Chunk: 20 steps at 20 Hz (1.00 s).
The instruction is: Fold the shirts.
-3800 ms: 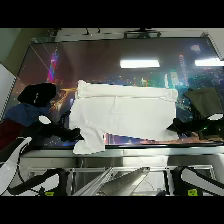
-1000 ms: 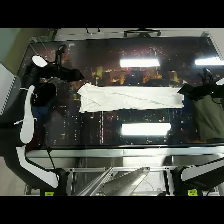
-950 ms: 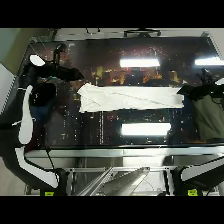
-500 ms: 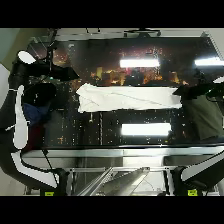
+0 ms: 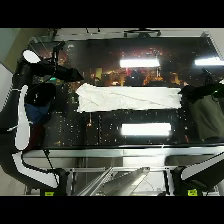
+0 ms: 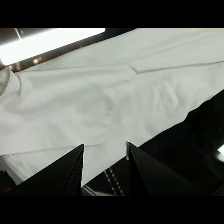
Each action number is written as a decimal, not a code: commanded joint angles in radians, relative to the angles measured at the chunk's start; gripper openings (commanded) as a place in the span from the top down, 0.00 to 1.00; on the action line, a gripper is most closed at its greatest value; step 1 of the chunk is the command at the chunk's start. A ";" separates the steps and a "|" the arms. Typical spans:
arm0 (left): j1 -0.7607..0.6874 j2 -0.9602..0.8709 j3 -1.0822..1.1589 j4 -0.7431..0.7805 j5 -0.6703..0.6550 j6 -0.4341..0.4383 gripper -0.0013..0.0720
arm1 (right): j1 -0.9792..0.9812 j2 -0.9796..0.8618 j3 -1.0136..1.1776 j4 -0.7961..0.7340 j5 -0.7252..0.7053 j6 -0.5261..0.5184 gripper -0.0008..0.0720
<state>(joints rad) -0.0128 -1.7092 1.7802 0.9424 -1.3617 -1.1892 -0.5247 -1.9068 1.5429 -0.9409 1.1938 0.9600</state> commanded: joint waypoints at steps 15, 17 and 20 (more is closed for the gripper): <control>-0.002 0.000 0.000 0.000 0.007 -0.001 0.59 | -0.024 0.096 0.032 0.037 0.158 0.062 0.02; -0.002 0.000 0.000 0.000 0.007 -0.001 0.59 | -0.017 0.083 0.032 0.037 0.158 0.062 0.02; -0.002 0.000 0.000 0.000 0.003 -0.001 0.59 | -0.003 0.043 0.032 0.037 0.169 0.067 0.02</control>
<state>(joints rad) -0.0135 -1.7092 1.7802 0.9424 -1.3552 -1.1919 -0.5385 -1.8385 1.5738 -0.9062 1.3495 1.0191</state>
